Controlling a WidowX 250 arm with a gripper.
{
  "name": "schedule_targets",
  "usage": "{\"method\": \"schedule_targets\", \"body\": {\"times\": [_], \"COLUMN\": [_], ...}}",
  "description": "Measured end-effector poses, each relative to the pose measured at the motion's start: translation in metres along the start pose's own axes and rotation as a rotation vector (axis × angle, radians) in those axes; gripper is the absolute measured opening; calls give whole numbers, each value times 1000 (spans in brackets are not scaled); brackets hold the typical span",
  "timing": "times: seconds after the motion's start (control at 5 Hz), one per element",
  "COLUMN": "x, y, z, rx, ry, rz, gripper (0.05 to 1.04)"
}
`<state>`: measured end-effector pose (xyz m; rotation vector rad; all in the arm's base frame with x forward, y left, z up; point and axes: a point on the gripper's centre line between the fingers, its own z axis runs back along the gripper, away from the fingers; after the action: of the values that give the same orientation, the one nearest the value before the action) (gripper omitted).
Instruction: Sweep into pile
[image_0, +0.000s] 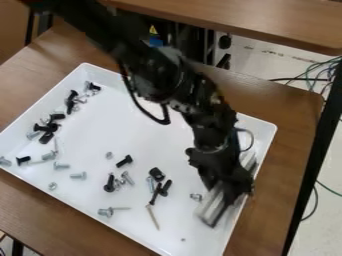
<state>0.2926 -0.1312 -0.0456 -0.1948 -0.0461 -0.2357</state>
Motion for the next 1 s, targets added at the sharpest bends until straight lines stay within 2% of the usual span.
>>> {"method": "schedule_targets", "body": {"times": [0.2, 0.4, 0.6, 0.8, 1.0], "x": [-39, -53, -60, -62, -63], "y": [39, 79, 125, 161, 198], "z": [8, 16, 23, 26, 33], "rx": [47, 85, 127, 146, 168], "ry": [35, 71, 119, 179, 216], "rz": [76, 109, 103, 60, 9], "gripper": [355, 354, 355, 354, 354]}}
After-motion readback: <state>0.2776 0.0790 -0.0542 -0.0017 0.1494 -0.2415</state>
